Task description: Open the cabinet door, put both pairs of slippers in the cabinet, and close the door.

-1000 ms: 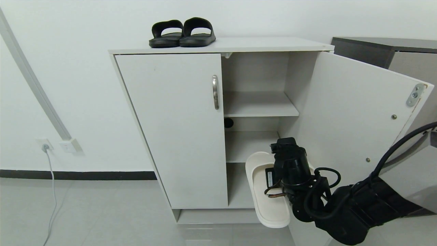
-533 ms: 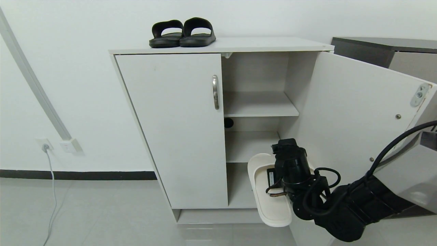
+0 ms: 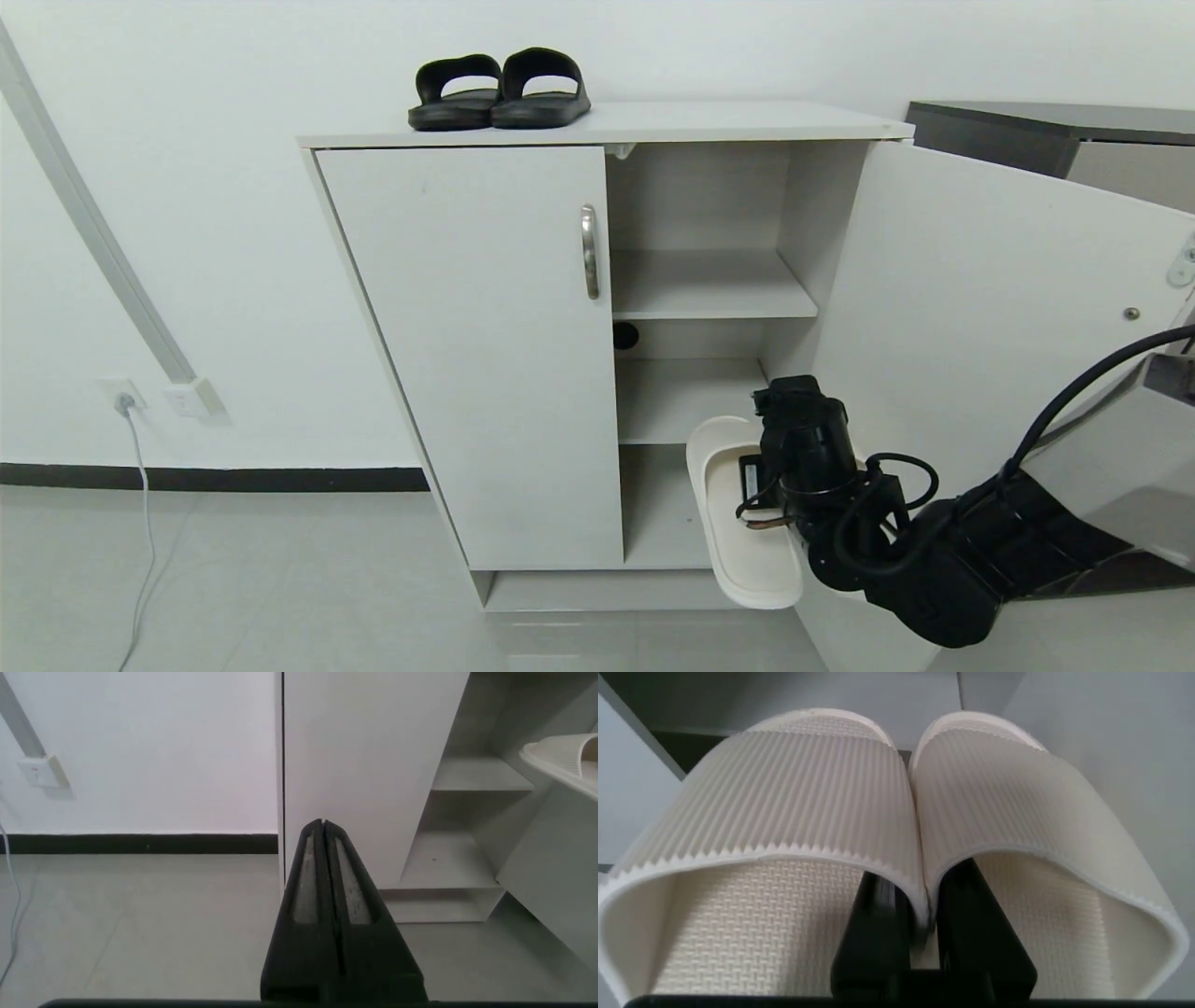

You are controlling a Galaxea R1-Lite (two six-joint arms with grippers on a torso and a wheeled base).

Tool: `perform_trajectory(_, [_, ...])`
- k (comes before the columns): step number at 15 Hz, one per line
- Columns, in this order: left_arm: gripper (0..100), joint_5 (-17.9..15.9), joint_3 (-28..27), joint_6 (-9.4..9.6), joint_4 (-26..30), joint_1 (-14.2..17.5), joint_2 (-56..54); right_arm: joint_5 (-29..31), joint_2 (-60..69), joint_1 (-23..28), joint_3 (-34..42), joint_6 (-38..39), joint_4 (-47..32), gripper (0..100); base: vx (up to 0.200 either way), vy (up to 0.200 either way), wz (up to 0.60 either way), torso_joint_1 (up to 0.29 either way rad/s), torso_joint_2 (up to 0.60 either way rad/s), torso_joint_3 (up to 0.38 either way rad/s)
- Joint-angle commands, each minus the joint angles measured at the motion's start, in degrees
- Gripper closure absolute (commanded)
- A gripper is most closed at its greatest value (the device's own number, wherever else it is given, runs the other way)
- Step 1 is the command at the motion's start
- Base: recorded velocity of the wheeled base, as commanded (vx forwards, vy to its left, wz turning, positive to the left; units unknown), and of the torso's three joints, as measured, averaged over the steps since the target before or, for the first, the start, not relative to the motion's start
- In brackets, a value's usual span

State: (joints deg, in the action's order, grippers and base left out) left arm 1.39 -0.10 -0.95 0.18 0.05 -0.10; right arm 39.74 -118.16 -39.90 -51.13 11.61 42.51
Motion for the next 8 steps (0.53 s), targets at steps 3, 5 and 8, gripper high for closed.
perform_trajectory(3, [100, 0.02, 0.01, -0.02, -0.01, 0.04, 0.1, -0.72, 0.04, 0.7, -0.03, 0.0, 0.12, 100, 0.0, 0.0, 0.0, 0.0, 0.0, 0.0])
perform_trajectory(5, [100, 0.02, 0.01, -0.02, -0.01, 0.04, 0.1, -0.72, 0.13, 0.96, -0.11, 0.0, 0.12, 100, 0.0, 0.0, 0.0, 0.0, 0.0, 0.0])
perform_trajectory(8, [100, 0.02, 0.01, -0.19, -0.01, 0.04, 0.1, -0.81, 0.13, 1.67, -0.2, -0.09, 0.12, 100, 0.0, 0.0, 0.0, 0.0, 0.0, 0.0])
